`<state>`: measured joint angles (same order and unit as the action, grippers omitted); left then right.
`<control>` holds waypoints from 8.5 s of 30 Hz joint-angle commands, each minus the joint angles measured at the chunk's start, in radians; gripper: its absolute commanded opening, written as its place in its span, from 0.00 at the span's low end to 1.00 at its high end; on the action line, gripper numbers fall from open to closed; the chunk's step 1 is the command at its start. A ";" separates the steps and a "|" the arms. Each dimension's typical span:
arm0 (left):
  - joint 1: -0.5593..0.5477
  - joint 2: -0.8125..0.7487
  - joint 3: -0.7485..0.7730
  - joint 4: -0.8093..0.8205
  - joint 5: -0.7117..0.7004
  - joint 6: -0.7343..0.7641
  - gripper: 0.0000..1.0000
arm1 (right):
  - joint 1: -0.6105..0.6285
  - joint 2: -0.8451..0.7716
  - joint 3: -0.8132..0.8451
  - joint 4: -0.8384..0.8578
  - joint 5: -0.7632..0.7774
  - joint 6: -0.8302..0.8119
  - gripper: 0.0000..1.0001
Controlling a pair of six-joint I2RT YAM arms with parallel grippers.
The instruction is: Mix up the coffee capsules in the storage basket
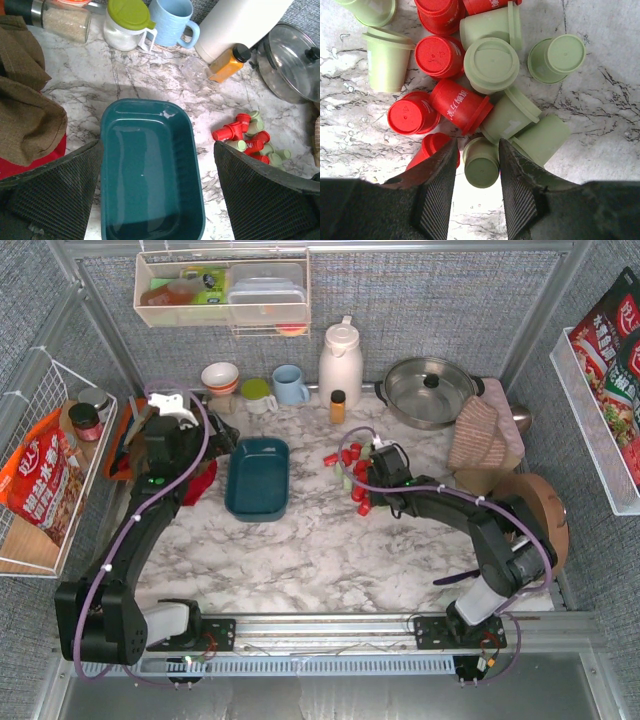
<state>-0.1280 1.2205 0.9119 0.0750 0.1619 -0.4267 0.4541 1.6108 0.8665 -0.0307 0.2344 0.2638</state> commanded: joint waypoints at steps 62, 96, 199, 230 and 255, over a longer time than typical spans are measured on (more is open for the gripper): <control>-0.623 0.077 -0.435 0.886 0.411 0.803 0.85 | 0.126 -0.449 -0.158 0.546 -0.705 0.127 0.00; -0.628 0.106 -0.386 0.844 0.067 0.677 0.30 | 0.120 -0.515 -0.165 0.397 -0.406 0.077 0.42; -0.626 0.150 -0.482 1.010 0.317 0.842 0.89 | 0.115 -0.313 -0.206 0.664 -0.702 0.266 0.18; -0.573 0.202 -0.389 0.846 -0.135 0.710 0.38 | 0.128 -0.392 -0.121 0.182 -0.079 0.147 0.51; -0.335 0.439 -0.079 0.362 -0.350 0.266 0.88 | 0.109 0.055 0.170 -0.310 0.093 0.543 0.50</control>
<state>-0.4629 1.6932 0.8433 0.4103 -0.1673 -0.1425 0.5575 1.6630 1.0397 -0.3218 0.3126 0.7650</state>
